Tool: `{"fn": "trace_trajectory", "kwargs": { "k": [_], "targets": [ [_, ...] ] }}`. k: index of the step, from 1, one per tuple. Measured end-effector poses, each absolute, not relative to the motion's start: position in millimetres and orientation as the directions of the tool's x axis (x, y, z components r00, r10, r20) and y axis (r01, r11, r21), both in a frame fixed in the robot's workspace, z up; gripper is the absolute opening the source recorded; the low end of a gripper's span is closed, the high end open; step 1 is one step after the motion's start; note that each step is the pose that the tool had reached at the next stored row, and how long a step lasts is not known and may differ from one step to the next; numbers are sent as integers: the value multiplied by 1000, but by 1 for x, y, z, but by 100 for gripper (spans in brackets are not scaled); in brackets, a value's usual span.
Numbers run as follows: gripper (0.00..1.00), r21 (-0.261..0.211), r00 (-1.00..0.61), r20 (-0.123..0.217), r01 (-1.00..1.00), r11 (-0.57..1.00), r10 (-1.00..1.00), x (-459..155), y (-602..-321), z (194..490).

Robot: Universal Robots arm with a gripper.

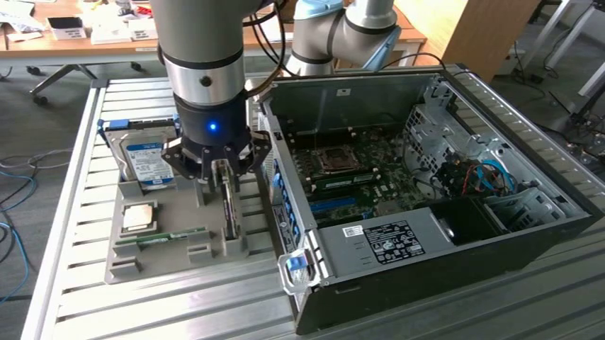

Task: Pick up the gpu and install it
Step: 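Pick up the gpu and move the gpu toward the slot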

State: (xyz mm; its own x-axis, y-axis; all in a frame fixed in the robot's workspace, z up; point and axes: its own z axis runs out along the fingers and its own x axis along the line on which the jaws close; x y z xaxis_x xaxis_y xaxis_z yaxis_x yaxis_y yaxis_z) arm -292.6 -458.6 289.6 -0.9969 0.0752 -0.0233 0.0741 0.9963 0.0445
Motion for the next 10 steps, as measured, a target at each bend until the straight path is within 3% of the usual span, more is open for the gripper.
{"fn": "trace_trajectory", "kwargs": {
  "k": [10],
  "targets": [
    [42, 45, -997, -23, 74, 996, 75, -293, -459, 277]
  ]
}}
